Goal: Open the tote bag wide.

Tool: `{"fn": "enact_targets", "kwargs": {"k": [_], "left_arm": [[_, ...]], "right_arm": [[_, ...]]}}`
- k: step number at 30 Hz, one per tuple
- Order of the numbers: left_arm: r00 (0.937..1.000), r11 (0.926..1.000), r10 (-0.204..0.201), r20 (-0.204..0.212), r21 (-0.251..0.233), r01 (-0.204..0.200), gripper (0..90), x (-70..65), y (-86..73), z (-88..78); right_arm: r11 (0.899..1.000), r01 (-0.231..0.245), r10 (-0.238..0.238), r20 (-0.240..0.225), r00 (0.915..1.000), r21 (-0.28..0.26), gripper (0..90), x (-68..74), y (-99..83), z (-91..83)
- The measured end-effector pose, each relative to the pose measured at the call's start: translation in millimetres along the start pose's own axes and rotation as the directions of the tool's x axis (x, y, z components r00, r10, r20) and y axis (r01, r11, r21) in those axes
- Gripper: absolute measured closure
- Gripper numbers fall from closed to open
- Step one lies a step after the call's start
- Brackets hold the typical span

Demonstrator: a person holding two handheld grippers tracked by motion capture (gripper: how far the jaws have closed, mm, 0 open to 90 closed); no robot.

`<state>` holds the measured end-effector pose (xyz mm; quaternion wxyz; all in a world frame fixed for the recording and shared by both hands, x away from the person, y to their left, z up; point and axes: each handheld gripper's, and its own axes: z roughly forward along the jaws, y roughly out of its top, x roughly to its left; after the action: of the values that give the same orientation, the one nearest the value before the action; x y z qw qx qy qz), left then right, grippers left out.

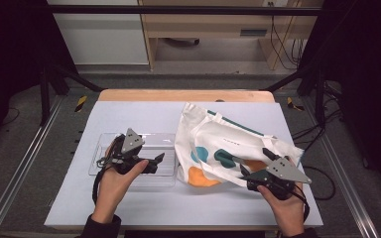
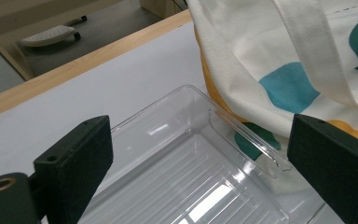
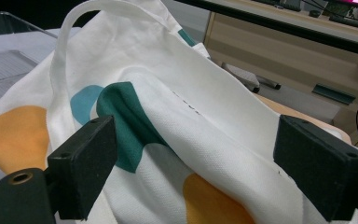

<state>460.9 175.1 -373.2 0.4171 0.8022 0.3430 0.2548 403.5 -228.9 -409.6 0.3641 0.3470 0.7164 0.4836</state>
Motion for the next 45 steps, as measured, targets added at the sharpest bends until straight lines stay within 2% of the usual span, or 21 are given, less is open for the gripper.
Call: {"fn": "enact_targets", "kwargs": {"k": [7, 10, 15, 16, 18, 20, 25, 27, 28, 29, 31, 32, 34, 36, 37, 38, 41, 42, 43, 44, 45], "left_arm": [[0.9998, 0.9999, -0.017, -0.014, -0.004, 0.017, 6.9, -0.9, 0.4, 0.6], [0.9997, 0.9998, -0.018, -0.016, -0.003, 0.018, 7.1, -0.5, 0.6, -1.4], [0.9997, 0.9997, -0.019, -0.014, -0.012, 0.019, 7.2, -0.4, 1.9, -4.1], [0.9997, 0.9997, -0.018, -0.016, -0.014, 0.018, 7.2, 0.3, 2.4, -5.3], [0.9997, 0.9997, -0.017, -0.017, -0.016, 0.017, 7.1, 1.1, 2.7, -6.4], [0.9995, 0.9996, -0.022, -0.021, -0.021, 0.021, 7.1, 2.4, 3.2, -8.3], [0.9994, 0.9993, -0.025, -0.022, -0.029, 0.024, 7.2, 4.1, 3.2, -10.1], [0.9995, 0.9991, -0.026, -0.018, -0.033, 0.026, 7.2, 4.5, 3.3, -11.8], [0.9995, 0.999, -0.025, -0.017, -0.037, 0.025, 7.2, 5.2, 3.9, -13.1], [0.9995, 0.999, -0.025, -0.017, -0.037, 0.025, 7.2, 5.2, 3.9, -13.1], [0.9995, 0.999, -0.027, -0.016, -0.036, 0.026, 7.1, 6.0, 4.3, -14.3], [0.9995, 0.9989, -0.027, -0.014, -0.038, 0.027, 7.2, 6.1, 4.3, -14.7], [0.9996, 0.999, -0.026, -0.008, -0.036, 0.025, 7.2, 6.2, 4.2, -14.4], [0.9997, 0.9992, -0.024, -0.008, -0.033, 0.024, 7.2, 6.8, 4.0, -14.3], [0.9997, 0.9992, -0.024, -0.009, -0.034, 0.024, 7.2, 7.2, 4.0, -14.5], [0.9996, 0.9989, -0.028, -0.006, -0.037, 0.028, 7.1, 7.5, 4.0, -15.0], [0.9998, 0.999, -0.021, -0.004, -0.039, 0.021, 7.1, 7.7, 5.3, -16.6], [0.9998, 0.999, -0.018, -0.005, -0.041, 0.018, 7.1, 7.6, 5.9, -17.1], [0.9998, 0.999, -0.018, -0.005, -0.041, 0.018, 7.2, 7.6, 5.9, -17.1], [0.9999, 0.9991, -0.016, -0.004, -0.04, 0.016, 7.2, 6.9, 6.9, -17.5], [0.9999, 0.999, -0.015, -0.003, -0.043, 0.015, 7.2, 6.1, 8.0, -17.8]], "right_arm": [[0.999, 0.027, -0.027, 0.008, 0.9996, 0.031, 12.4, 2.9, 1.9, 2.7], [0.998, 0.042, -0.042, -0.003, 0.9991, 0.045, 12.8, 4.5, 10.7, 5.5], [0.997, 0.065, -0.064, -0.018, 0.9978, 0.041, 20.0, 4.1, 29.9, 5.9], [0.996, 0.086, -0.085, -0.032, 0.9959, 0.029, 22.8, 4.4, 43.4, 8.1], [0.995, 0.099, -0.098, -0.041, 0.9944, 0.031, 24.3, 4.5, 48.2, 9.5], [0.989, 0.133, -0.127, -0.078, 0.9887, 0.069, 26.9, 4.2, 69.3, 20.0], [0.985, 0.136, -0.124, -0.117, 0.9853, 0.101, 29.8, -0.1, 85.8, 40.3], [0.98, 0.152, -0.136, -0.122, 0.9831, 0.127, 29.8, -3.0, 88.6, 51.3], [0.976, 0.146, -0.127, -0.123, 0.9843, 0.163, 29.6, -7.5, 88.6, 63.8], [0.976, 0.146, -0.127, -0.123, 0.9843, 0.163, 29.6, -7.5, 88.6, 63.8], [0.966, 0.128, -0.1, -0.136, 0.9857, 0.223, 29.7, -11.9, 84.8, 78.5], [0.957, 0.11, -0.074, -0.144, 0.9868, 0.267, 31.6, -14.0, 80.7, 89.0], [0.954, 0.101, -0.062, -0.143, 0.9878, 0.281, 32.4, -15.4, 78.5, 93.9], [0.942, 0.065, -0.029, -0.114, 0.9931, 0.33, 33.9, -19.6, 73.1, 109.8], [0.942, 0.065, -0.029, -0.114, 0.9931, 0.33, 33.9, -19.6, 73.1, 109.8], [0.932, 0.029, 0.001, -0.081, 0.9967, 0.362, 34.6, -22.2, 70.3, 118.0], [0.921, 0.039, -0.004, -0.091, 0.9958, 0.387, 51.0, -20.8, 67.6, 121.5], [0.922, 0.032, 0.003, -0.09, 0.996, 0.385, 57.7, -19.8, 66.8, 120.3], [0.922, 0.032, 0.003, -0.09, 0.996, 0.385, 57.7, -19.8, 66.8, 120.3], [0.93, 0.018, 0.019, -0.099, 0.9949, 0.367, 75.1, -19.1, 66.1, 114.2], [0.93, 0.018, 0.019, -0.099, 0.9949, 0.367, 75.1, -19.1, 66.1, 114.2]]}}
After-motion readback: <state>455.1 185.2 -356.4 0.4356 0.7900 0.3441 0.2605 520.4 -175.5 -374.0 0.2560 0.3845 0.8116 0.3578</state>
